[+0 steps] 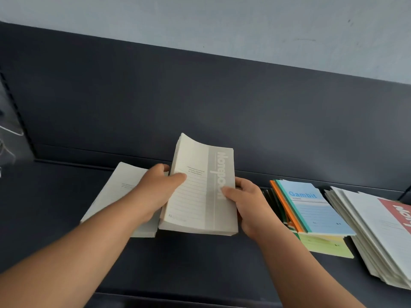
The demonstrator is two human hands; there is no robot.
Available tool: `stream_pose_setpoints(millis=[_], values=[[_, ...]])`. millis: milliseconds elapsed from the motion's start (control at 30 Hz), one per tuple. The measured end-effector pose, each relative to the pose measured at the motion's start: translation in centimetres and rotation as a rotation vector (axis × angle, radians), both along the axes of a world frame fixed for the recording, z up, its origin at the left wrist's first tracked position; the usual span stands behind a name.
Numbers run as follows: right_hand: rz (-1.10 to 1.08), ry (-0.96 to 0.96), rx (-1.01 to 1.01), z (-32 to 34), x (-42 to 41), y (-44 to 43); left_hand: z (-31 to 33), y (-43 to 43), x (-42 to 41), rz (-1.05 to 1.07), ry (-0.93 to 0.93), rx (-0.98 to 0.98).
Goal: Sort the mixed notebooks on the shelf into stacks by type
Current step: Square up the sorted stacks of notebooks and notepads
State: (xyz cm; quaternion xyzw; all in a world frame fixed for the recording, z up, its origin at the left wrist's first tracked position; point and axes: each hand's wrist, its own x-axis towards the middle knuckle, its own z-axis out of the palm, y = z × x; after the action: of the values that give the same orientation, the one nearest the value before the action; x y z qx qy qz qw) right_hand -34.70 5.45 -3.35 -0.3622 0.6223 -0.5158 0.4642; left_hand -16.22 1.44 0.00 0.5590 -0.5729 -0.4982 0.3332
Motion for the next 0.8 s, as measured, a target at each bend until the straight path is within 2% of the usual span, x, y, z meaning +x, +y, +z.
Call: stream_pose_setpoints(millis=[133, 367, 800], values=[[0.099, -0.076, -0.016, 0.4, 3.0, -1.9, 1.3, -1.1, 3.5, 0.075, -0.047, -0.003], [0.163, -0.027, 0.005, 0.0, 9.1, -5.1, 2.0, -2.5, 9.3, 0.180, -0.115, -0.024], [0.095, 0.058, 0.063, -1.5, 12.8, -6.8, -0.2, -5.1, 11.9, 0.179, -0.180, 0.011]])
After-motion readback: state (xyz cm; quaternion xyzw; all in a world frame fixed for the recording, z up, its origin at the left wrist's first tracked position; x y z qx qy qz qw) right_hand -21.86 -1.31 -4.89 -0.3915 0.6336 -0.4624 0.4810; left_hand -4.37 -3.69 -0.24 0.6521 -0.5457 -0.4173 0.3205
